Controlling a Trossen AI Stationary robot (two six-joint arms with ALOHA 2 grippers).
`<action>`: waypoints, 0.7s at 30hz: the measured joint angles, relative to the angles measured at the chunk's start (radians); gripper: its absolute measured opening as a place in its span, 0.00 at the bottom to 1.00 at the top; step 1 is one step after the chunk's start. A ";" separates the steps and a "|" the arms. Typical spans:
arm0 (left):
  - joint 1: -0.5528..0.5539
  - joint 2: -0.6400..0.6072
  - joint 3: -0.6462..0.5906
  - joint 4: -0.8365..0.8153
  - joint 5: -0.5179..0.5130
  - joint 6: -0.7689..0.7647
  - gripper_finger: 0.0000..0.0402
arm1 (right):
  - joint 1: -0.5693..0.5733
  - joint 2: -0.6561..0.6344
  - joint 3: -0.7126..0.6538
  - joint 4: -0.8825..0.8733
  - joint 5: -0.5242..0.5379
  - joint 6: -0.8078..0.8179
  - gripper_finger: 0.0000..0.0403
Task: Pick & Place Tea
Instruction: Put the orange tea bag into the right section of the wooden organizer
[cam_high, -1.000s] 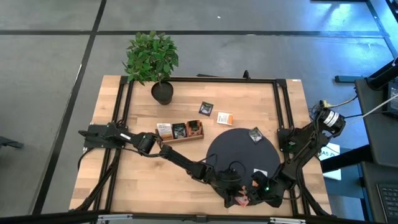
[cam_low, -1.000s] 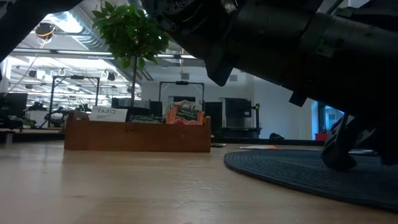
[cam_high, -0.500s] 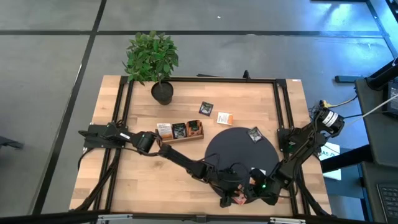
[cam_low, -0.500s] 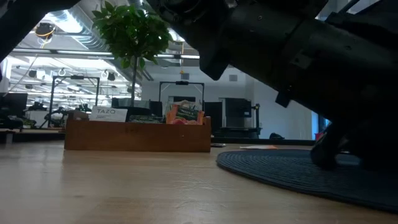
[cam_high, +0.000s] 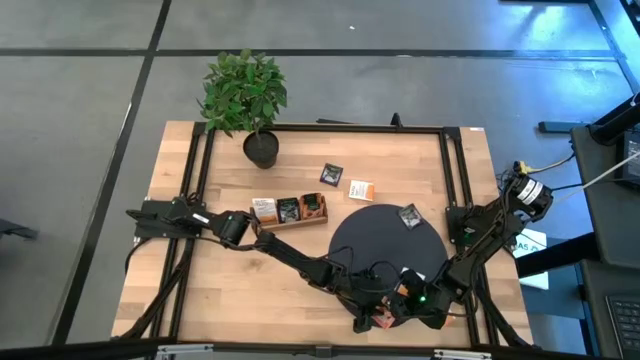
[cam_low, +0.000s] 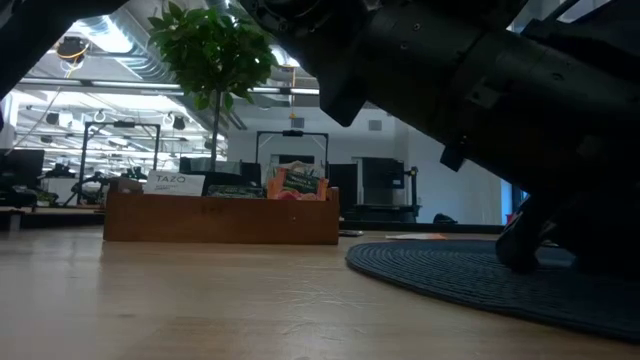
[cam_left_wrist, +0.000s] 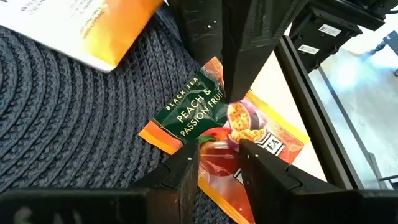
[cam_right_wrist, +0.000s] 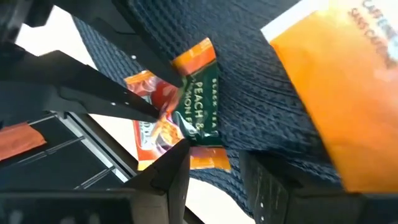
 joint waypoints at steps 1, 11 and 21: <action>0.000 0.000 0.000 0.000 0.000 0.000 0.28 | 0.000 0.000 0.000 0.002 0.001 0.000 0.34; -0.001 0.000 0.000 0.000 0.000 0.001 0.28 | -0.001 0.000 0.000 0.014 0.009 0.003 0.34; -0.002 0.000 -0.001 0.000 -0.008 0.002 0.28 | -0.001 -0.001 0.002 0.015 -0.010 0.000 0.15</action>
